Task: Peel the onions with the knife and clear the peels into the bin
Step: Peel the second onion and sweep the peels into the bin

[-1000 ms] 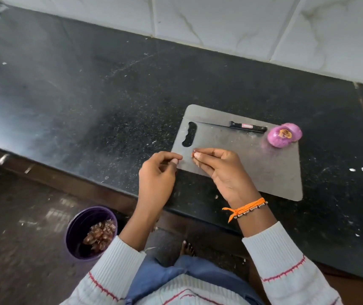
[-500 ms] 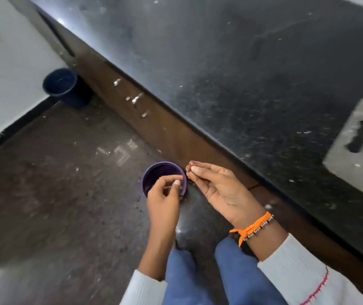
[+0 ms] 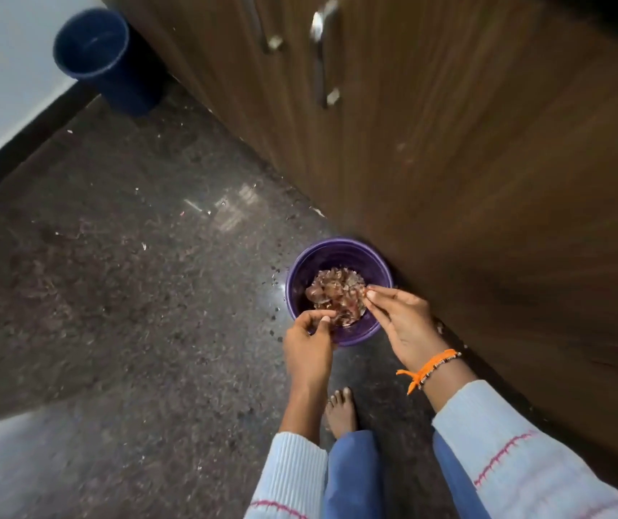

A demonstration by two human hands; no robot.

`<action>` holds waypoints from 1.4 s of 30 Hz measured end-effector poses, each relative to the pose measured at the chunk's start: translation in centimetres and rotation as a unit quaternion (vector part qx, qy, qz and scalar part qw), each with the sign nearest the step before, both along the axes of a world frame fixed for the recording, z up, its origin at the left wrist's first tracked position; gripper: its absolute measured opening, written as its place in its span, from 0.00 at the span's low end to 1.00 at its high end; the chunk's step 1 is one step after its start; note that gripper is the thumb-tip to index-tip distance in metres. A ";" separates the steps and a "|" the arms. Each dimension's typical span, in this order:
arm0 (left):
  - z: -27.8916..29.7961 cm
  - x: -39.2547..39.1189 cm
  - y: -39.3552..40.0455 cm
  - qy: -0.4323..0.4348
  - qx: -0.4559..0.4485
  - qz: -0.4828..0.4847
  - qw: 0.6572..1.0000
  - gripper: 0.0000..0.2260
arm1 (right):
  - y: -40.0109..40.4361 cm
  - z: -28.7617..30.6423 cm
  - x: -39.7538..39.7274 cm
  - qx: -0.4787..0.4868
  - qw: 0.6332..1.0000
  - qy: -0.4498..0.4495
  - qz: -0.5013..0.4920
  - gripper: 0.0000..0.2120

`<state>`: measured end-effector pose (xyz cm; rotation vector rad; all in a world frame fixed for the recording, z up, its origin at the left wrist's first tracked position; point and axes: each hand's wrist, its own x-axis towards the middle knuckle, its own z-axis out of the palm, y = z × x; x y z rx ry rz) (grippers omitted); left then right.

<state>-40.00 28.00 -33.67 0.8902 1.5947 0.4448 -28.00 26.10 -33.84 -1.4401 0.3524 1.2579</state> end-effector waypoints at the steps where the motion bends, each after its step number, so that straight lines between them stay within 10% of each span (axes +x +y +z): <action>1: -2.0 -0.3 0.4 0.005 -0.008 -0.005 1.000 0.12 | 0.6 -2.2 -0.1 -0.021 0.999 -0.029 0.022 0.06; 5: -10.6 -1.4 1.0 0.024 -0.031 -0.013 0.999 0.13 | 2.7 -12.3 -0.4 -0.089 0.977 -0.168 0.102 0.07; 9: -16.1 -1.7 0.6 0.029 -0.049 -0.021 0.998 0.14 | 3.4 -18.9 -0.5 -0.169 0.854 -0.384 0.308 0.11; 18: -15.9 -1.1 1.2 0.013 -0.061 -0.023 0.998 0.12 | 4.3 -19.7 1.0 -0.174 0.740 -0.494 0.422 0.13; 22: -12.6 -0.7 1.5 0.001 -0.060 -0.021 0.998 0.10 | 4.3 -17.2 1.6 -0.134 0.784 -0.387 0.466 0.15; 29: -2.4 1.2 1.3 -0.047 -0.009 0.018 0.999 0.11 | 1.1 -4.6 1.7 -0.017 0.921 -0.282 0.268 0.19; 42: 24.3 7.0 -6.2 -0.167 0.072 -0.148 0.972 0.09 | -12.1 26.3 5.6 0.125 0.897 -0.397 0.147 0.12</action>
